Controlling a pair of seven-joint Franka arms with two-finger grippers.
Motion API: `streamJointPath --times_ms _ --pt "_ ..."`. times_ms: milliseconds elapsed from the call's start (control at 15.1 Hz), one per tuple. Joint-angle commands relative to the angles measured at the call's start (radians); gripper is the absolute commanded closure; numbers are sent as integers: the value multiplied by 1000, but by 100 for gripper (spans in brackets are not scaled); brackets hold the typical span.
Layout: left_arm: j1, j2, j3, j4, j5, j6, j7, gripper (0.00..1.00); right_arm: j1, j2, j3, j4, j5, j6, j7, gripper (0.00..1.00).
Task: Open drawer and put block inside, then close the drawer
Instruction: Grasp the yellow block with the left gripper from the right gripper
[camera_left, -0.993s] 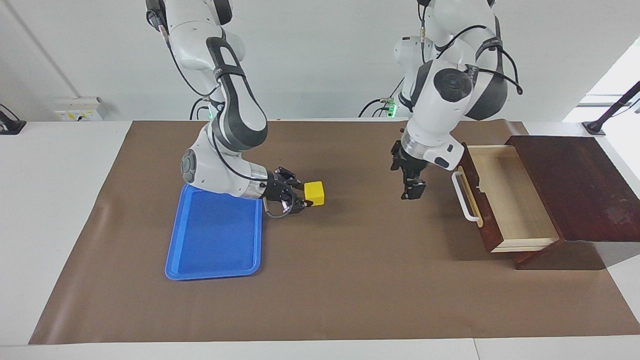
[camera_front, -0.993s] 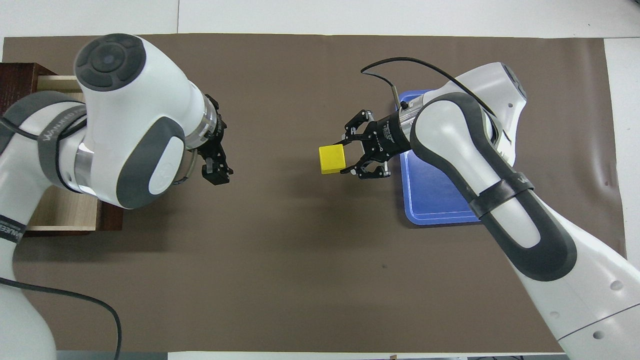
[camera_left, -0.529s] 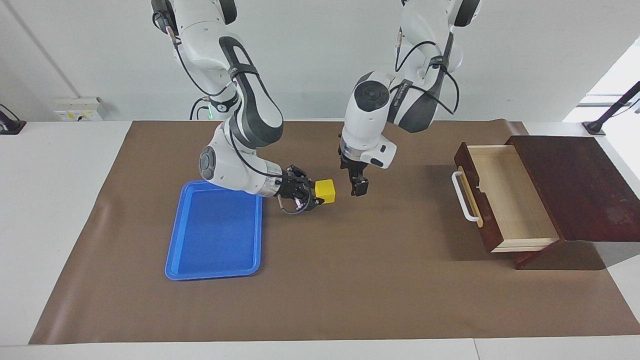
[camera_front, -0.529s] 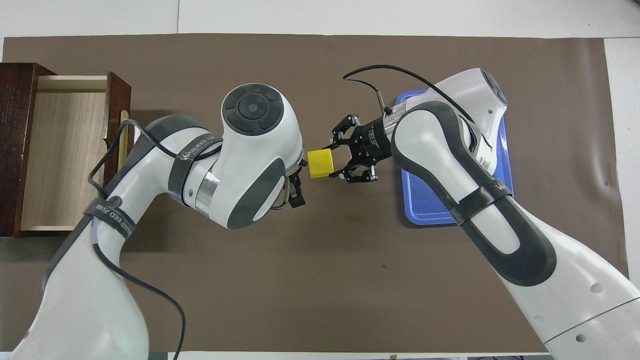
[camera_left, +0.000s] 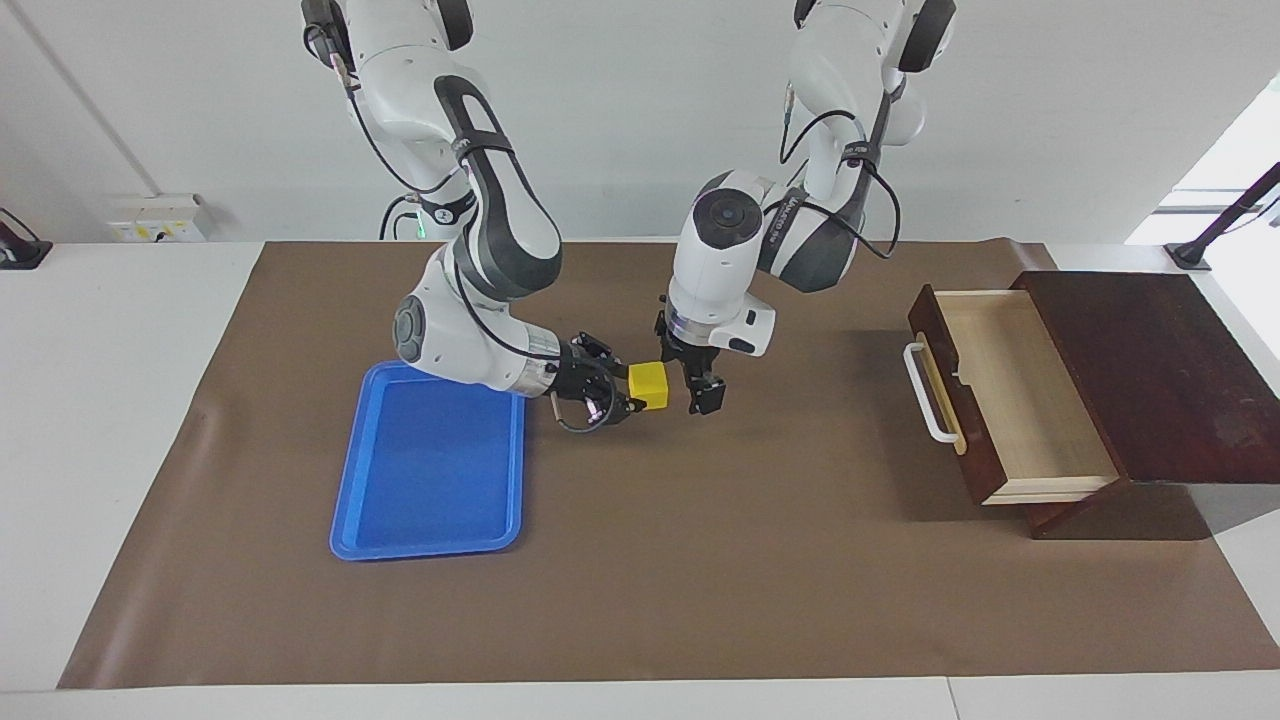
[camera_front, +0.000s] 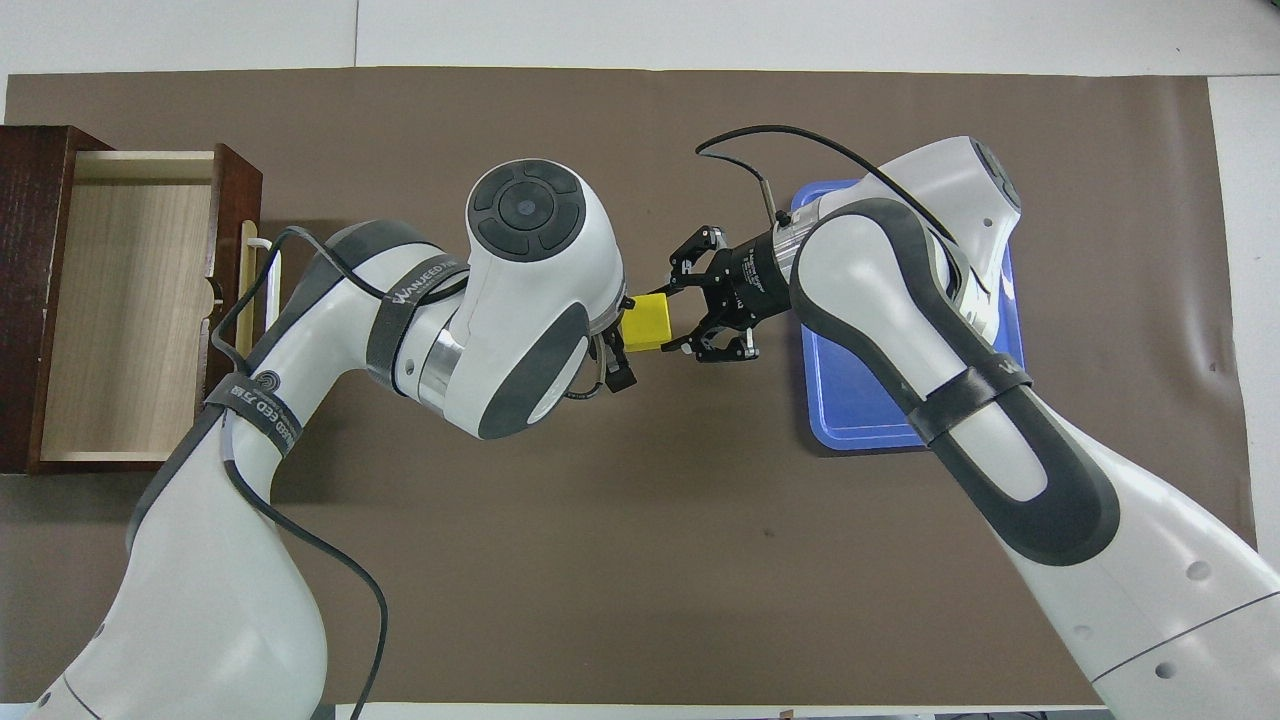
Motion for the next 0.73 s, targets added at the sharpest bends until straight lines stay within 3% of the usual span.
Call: streamJointPath --times_ms 0,662 --pt "-38 19 12 29 25 24 -21 0 -9 0 7 -4 11 12 15 100" --pt "-81 87 10 89 79 22 -12 0 -9 -3 7 -18 19 24 15 100"
